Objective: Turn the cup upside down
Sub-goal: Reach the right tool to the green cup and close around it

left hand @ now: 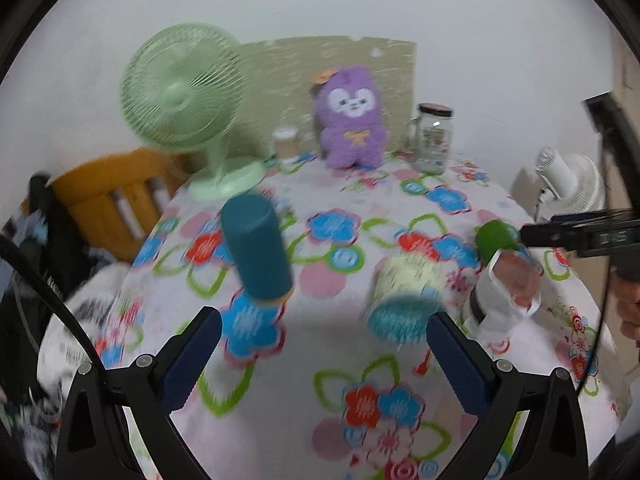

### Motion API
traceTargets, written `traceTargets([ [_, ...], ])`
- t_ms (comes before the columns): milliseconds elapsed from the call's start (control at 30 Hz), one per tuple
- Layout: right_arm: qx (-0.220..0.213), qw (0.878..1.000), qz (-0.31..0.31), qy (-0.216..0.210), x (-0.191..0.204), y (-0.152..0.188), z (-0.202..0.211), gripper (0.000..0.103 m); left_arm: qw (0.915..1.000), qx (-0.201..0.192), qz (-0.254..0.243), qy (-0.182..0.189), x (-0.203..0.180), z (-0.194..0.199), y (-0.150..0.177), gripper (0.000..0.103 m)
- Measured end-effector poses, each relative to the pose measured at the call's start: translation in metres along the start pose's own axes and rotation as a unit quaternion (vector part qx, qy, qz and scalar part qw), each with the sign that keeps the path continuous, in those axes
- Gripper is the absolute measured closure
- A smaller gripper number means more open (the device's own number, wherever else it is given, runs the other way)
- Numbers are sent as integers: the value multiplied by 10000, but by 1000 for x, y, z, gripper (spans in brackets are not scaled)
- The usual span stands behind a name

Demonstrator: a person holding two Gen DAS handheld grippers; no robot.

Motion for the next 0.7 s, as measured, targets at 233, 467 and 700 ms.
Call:
traceTargets([
  [233,274,9982,-476,229,-26,-8,-25,3,9930,-43,-1146,277,-41,-24,-46,0],
  [467,522,9964,-623,229,-39,-12,-48,9,9803,536,-1796,618,-81,-74,-52,0],
  [700,723,9951,-663,115,-41,-13,-63,14,9645,865,-2369,786,-107,-101,-51,0],
])
Point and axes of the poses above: each gripper's, at about its wrist camera, not at the fingertips, and z roughly against the way its jaws point, x to its left, y to its underside, the point moved 9 cm from there along -z, roughly the way its jaws point, and after that the axes turned 2 degrees about x, right-handed, at the moved point
